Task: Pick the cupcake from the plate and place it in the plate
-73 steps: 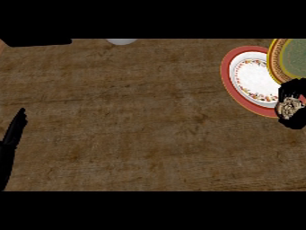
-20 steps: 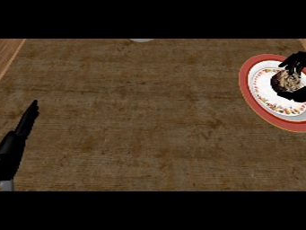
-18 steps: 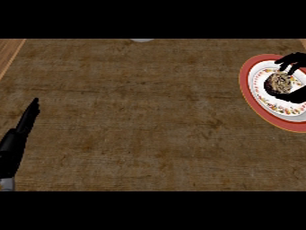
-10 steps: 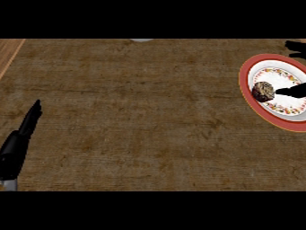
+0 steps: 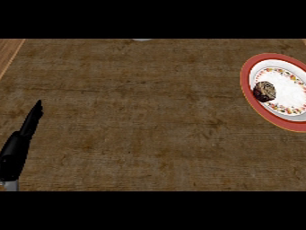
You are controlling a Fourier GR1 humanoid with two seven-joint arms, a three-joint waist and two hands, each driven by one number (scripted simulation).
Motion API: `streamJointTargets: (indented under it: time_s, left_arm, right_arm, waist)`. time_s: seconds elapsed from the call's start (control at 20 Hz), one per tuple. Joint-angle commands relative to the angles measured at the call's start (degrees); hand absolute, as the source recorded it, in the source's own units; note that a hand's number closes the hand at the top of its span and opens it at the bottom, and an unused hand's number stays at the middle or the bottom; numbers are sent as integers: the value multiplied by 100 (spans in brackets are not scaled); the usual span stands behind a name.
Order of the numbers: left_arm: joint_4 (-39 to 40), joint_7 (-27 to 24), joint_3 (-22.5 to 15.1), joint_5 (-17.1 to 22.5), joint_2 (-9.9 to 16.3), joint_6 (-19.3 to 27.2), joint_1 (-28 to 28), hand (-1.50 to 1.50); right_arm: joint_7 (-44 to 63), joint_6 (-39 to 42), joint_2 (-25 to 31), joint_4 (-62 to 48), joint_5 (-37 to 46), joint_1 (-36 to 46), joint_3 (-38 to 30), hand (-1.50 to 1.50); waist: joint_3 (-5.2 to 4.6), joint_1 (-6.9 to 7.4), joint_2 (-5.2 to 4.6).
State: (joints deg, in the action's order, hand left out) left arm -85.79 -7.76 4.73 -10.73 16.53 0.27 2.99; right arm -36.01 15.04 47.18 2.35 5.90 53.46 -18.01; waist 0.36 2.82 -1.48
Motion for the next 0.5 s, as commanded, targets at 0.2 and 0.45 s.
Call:
streamJointTargets:
  time_s: [0.2,0.45]
  left_arm:
    - [17,6,81,27,24,4,-175,0]
    - [14,-251,146,105,103,-112,116,0]
  right_arm:
    - [-626,1055,558,69,-556,-744,-545,-150]
    - [-948,1341,840,238,-574,-1126,-574,-150]
  waist:
    - [28,3,-47]
    - [43,100,-61]
